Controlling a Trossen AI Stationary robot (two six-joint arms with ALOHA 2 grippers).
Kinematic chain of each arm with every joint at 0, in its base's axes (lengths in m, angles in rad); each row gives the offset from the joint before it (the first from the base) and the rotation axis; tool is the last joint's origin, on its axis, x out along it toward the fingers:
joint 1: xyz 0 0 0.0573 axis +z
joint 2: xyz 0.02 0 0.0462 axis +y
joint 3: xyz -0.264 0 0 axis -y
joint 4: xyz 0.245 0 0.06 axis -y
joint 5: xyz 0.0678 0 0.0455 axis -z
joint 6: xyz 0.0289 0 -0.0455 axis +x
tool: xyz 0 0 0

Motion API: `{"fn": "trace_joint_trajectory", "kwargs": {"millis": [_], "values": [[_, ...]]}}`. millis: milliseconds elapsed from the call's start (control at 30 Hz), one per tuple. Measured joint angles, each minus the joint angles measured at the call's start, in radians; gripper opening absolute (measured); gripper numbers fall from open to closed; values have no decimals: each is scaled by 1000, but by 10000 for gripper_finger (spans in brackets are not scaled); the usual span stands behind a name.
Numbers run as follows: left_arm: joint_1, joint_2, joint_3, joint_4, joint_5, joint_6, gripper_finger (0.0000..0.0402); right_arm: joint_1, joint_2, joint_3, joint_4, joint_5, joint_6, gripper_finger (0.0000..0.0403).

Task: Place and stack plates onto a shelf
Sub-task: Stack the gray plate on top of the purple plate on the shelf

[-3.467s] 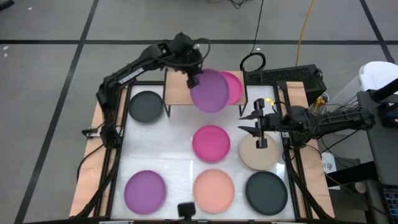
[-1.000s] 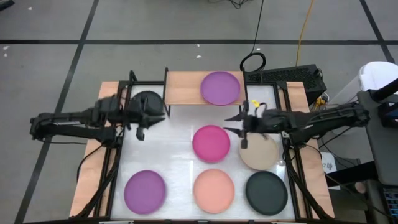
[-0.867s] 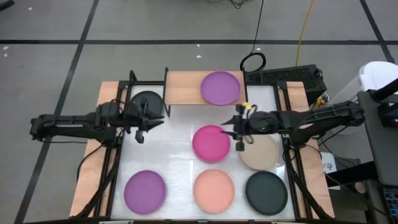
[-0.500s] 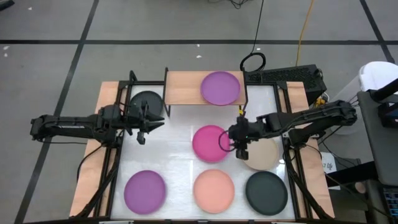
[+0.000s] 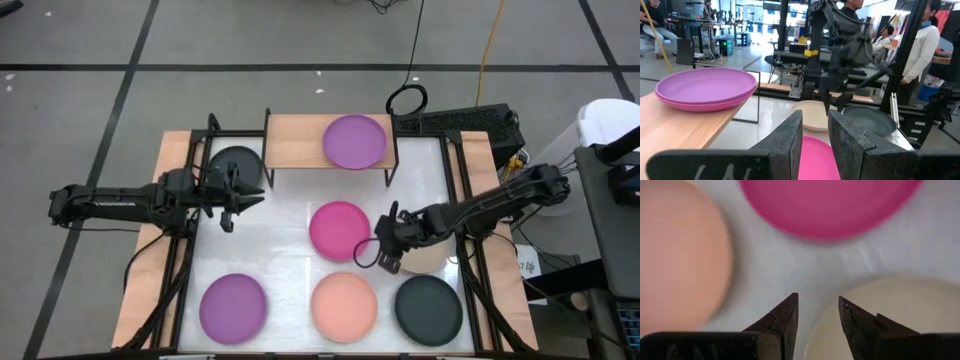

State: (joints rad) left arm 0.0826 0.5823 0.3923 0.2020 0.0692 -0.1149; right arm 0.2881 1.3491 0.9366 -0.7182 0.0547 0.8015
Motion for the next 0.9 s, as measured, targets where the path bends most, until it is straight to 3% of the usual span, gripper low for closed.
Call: {"fn": "trace_joint_trajectory", "kwargs": {"millis": [500, 700, 900], "values": [[0, 0, 0, -27, 0, 1, 97, 3, 187, -37, -15, -4, 66, 88], [0, 0, 0, -46, 0, 1, 97, 1, 180, -38, -5, -4, -2, 66], [0, 0, 0, -50, 0, 1, 97, 2, 165, -38, 18, -8, -28, 19]]}}
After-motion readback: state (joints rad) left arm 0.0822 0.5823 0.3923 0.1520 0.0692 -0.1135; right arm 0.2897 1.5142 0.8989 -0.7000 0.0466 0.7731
